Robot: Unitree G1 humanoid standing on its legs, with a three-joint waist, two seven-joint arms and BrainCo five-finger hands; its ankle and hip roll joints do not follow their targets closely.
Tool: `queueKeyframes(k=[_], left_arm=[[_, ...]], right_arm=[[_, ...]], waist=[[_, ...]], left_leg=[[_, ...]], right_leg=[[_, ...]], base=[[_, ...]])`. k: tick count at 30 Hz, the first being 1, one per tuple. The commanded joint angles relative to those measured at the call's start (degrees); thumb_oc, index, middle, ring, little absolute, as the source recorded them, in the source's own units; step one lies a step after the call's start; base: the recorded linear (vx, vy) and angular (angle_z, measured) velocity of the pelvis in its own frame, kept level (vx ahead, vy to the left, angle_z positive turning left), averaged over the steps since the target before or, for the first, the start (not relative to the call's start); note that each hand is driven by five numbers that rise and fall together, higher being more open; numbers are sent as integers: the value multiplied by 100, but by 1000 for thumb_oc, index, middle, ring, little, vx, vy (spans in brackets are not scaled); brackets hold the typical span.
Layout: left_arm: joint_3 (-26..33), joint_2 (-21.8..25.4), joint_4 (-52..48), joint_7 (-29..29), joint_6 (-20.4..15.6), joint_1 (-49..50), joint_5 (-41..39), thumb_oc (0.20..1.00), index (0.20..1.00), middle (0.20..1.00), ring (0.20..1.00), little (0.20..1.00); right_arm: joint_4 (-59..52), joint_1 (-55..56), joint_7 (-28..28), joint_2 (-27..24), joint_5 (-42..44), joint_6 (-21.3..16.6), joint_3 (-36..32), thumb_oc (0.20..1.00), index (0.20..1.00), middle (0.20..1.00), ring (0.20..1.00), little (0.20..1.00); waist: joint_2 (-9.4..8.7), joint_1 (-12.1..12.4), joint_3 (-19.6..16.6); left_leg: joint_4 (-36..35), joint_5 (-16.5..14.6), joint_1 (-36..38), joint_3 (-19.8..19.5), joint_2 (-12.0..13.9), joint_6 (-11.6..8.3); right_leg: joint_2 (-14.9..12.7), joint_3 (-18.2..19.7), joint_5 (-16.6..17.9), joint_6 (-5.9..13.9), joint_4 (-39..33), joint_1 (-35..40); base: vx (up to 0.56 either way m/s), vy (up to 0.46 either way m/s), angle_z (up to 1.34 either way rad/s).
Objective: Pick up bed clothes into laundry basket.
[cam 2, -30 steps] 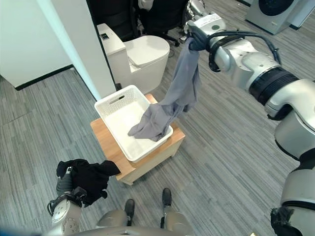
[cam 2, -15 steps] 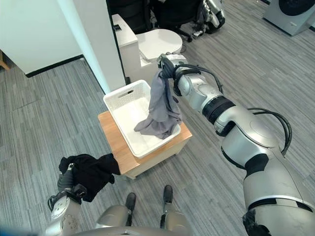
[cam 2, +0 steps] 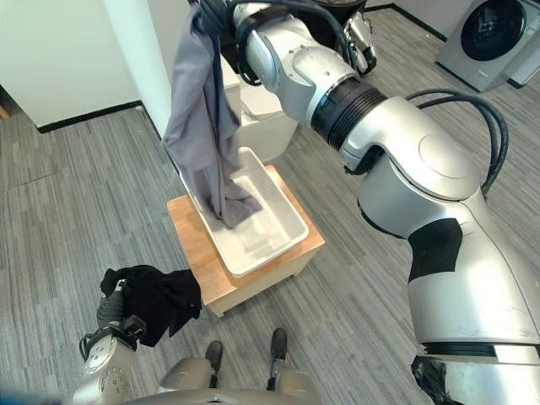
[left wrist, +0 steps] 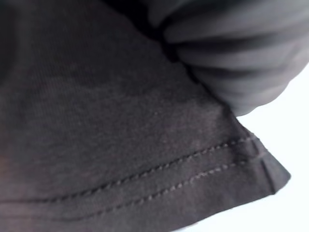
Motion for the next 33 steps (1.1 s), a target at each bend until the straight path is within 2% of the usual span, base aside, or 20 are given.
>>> queueKeyframes(k=[1, 11, 15, 16, 22, 24, 28, 30, 32, 33], left_arm=[[-64, 124, -363, -1, -350, -44, -10, 200, 200, 200, 200, 200], [-95, 54, -584, -82, -242, 55, 56, 200, 200, 200, 200, 200], [-131, 68, -618, -135, -201, 32, 92, 200, 200, 200, 200, 200], [-123, 58, -618, -135, -196, 30, 91, 200, 200, 200, 200, 200], [-135, 18, -580, -225, -187, -11, 236, 200, 200, 200, 200, 200], [-72, -57, -505, -263, -163, 1, 224, 200, 200, 200, 200, 200], [-7, -45, -452, -279, -177, -10, 190, 200, 200, 200, 200, 200], [10, -59, -509, -266, -174, -33, 166, 200, 200, 200, 200, 200], [129, -48, -574, -198, -208, -128, 109, 200, 200, 200, 200, 200], [231, 5, -666, -147, -241, -231, 113, 200, 200, 200, 200, 200]], right_arm=[[615, -497, -257, -23, -55, 85, -64, 200, 200, 200, 200, 200], [1273, 24, 189, -102, -409, 54, 369, 200, 200, 200, 200, 200], [1460, 408, 355, -106, -417, 35, 273, 200, 200, 200, 200, 200], [1456, 612, 442, -118, -404, 40, 175, 1000, 1000, 1000, 1000, 1000], [1212, 992, 1173, -37, -146, -96, 611, 1000, 1000, 1000, 1000, 1000], [220, 1134, 1411, -363, 275, -266, 746, 1000, 1000, 1000, 1000, 1000], [-424, 1072, 1582, -601, 570, -398, 942, 1000, 1000, 1000, 1000, 1000], [-869, 988, 1547, -880, 640, -496, 1077, 1000, 1000, 1000, 1000, 1000], [-1864, 1183, 1372, -1386, 1024, -608, 749, 1000, 1000, 1000, 1000, 1000], [-2944, 1804, 1157, -1839, 1514, -687, -33, 1000, 1000, 1000, 1000, 1000]], waist=[[139, 137, -95], [221, 304, 153], [281, 383, 253], [299, 390, 269], [295, 352, 230], [283, 278, 215], [274, 247, 184], [270, 207, 175], [247, 112, 159], [248, 16, 153]], left_leg=[[-966, 400, 25, -419, 137, 18], [-966, 515, -273, -573, 109, 9], [-966, 571, -432, -614, 103, -6], [-966, 579, -448, -610, 103, -8], [-966, 572, -414, -581, 113, -27], [-966, 571, -389, -561, 114, -41], [-966, 564, -346, -530, 120, -49], [-966, 558, -332, -515, 125, -56], [-966, 553, -289, -478, 128, -63], [-966, 538, -248, -427, 142, -59]], right_leg=[[-195, -51, -41, 93, 108, 458], [-181, -164, -16, 71, 108, 265], [-170, -204, 4, 82, 108, 138], [-168, -203, 8, 84, 108, 118], [-162, -133, 4, 81, 108, 112], [-158, -108, -4, 83, 108, 121], [-162, -97, -4, 102, 108, 139], [-165, -96, -9, 109, 108, 151], [-170, -85, -16, 133, 108, 176], [-171, -63, -15, 156, 108, 189]], base=[[-13, 18, 5], [-33, 6, 7], [-34, -5, 8], [-1, 6, 4], [10, 6, -4], [18, 16, -12], [3, 2, -1], [0, 0, 0], [5, 4, 2], [9, -2, -7]])
